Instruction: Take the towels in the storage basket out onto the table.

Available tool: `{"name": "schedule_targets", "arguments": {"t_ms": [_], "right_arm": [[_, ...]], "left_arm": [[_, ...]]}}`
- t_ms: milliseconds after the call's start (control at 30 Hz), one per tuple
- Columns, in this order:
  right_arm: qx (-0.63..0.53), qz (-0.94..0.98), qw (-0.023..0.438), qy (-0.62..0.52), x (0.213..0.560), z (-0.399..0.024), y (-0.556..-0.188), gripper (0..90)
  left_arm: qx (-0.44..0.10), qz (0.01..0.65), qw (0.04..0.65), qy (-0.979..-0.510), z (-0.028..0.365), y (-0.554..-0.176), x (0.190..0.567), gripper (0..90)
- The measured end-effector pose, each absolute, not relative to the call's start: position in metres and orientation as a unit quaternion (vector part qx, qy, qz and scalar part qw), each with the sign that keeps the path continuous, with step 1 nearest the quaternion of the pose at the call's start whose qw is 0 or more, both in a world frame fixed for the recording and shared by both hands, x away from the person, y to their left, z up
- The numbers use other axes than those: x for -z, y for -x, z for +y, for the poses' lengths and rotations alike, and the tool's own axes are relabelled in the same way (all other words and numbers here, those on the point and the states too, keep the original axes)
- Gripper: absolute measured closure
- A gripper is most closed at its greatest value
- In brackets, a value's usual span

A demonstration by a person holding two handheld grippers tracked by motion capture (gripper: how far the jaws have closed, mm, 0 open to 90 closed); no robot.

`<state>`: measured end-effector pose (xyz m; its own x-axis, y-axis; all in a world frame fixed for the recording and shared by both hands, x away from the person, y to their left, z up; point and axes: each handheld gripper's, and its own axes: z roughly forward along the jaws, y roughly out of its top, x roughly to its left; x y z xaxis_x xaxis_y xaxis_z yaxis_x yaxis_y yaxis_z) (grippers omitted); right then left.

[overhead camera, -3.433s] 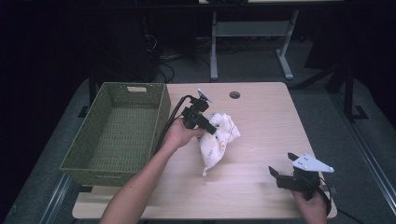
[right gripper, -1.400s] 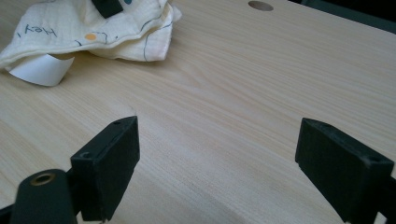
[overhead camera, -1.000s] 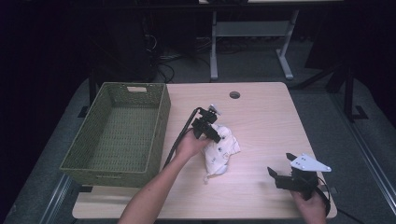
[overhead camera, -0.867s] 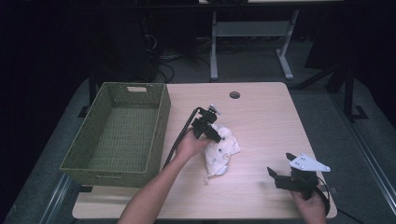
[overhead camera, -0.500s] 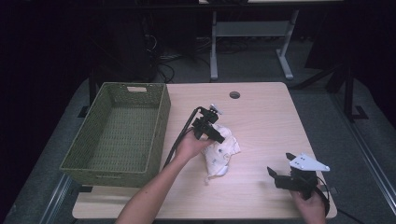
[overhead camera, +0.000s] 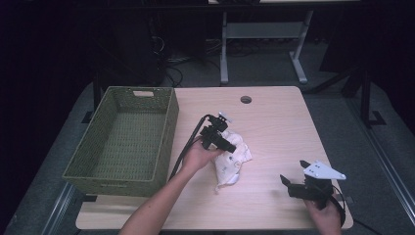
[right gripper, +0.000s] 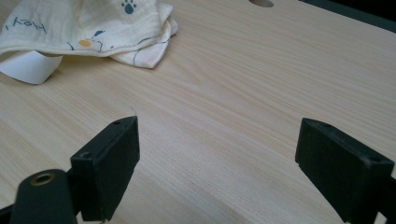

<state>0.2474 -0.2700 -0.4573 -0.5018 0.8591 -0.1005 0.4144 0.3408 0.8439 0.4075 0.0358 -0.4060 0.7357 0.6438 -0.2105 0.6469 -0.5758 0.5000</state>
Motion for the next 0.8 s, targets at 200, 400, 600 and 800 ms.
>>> {"name": "schedule_targets", "arguments": {"t_ms": [200, 400, 600, 800], "right_arm": [[-0.397, 0.771, 0.279, -0.413, 0.458, -0.270, -0.248, 13.3], [-0.397, 0.770, 0.281, -0.413, 0.457, -0.271, -0.247, 13.3], [-0.397, 0.769, 0.280, -0.414, 0.457, -0.270, -0.247, 13.3], [-0.397, 0.770, 0.281, -0.413, 0.457, -0.270, -0.247, 13.3]], "left_arm": [[-0.012, 0.353, 0.280, -0.893, 0.037, -0.398, 0.403, 32.8], [-0.024, 0.342, 0.272, -0.899, 0.040, -0.392, 0.400, 32.3], [-0.027, 0.342, 0.284, -0.896, 0.047, -0.382, 0.397, 31.6], [-0.028, 0.336, 0.291, -0.895, 0.052, -0.372, 0.396, 31.0]]}}
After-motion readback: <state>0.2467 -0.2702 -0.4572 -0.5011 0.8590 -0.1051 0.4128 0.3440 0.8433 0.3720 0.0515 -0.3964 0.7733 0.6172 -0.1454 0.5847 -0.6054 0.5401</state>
